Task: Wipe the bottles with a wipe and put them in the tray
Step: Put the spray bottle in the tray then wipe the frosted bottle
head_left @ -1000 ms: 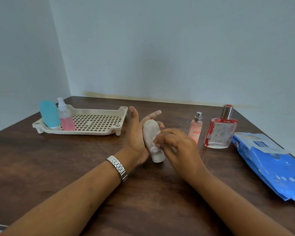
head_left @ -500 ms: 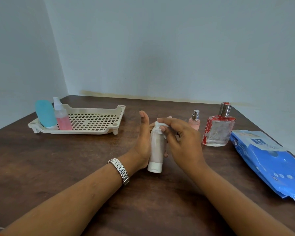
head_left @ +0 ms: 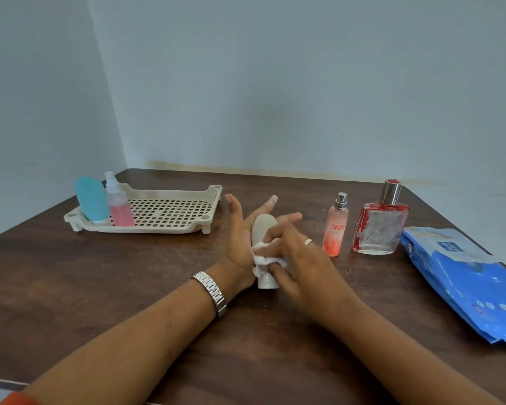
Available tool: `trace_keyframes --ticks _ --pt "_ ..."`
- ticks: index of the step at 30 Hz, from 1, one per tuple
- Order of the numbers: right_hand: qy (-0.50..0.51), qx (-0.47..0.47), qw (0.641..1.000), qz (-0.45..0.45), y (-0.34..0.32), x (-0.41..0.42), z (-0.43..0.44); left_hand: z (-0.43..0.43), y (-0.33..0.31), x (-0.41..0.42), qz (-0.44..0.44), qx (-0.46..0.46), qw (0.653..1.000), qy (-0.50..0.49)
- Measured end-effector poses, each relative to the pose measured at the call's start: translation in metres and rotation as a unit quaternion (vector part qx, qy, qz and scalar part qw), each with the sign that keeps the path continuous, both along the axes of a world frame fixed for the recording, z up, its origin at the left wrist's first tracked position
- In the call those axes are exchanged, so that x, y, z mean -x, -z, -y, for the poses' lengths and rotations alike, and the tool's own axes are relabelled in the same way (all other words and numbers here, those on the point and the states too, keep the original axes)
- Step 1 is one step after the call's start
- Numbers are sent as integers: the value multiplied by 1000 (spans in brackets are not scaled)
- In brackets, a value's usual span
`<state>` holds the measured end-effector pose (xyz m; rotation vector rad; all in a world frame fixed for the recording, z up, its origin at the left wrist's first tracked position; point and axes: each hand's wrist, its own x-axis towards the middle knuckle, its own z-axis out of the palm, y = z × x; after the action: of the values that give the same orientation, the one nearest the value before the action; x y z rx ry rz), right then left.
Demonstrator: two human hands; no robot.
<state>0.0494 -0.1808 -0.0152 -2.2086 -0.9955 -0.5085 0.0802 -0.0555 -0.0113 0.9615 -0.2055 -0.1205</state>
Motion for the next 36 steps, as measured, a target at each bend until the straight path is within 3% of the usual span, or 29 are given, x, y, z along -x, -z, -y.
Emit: trace_keyframes --ticks 4,7,11,18,21,26,31,36 --pt "2 33 998 53 0 0 -1 -1 -1 -3 -16 -9 1000 0" --pt "32 -51 993 99 -3 -16 -1 3 3 -2 -21 -28 999 -9" --pt "88 -123 986 76 -2 -30 -3 8 5 -1 -11 -44 999 -30" --pt "64 37 981 181 -1 -20 -11 10 0 1 7 -53 998 -20" --pt "65 48 975 206 -3 -15 -12 8 -2 1 0 -47 999 -8" --pt "34 18 989 144 4 -12 -1 2 2 -2 -25 -43 999 -9" --pt "-59 62 995 49 2 -11 10 -2 2 -6 -37 -33 999 -13" --pt "-53 34 995 76 0 -16 10 2 3 -7 -29 -79 996 -16"
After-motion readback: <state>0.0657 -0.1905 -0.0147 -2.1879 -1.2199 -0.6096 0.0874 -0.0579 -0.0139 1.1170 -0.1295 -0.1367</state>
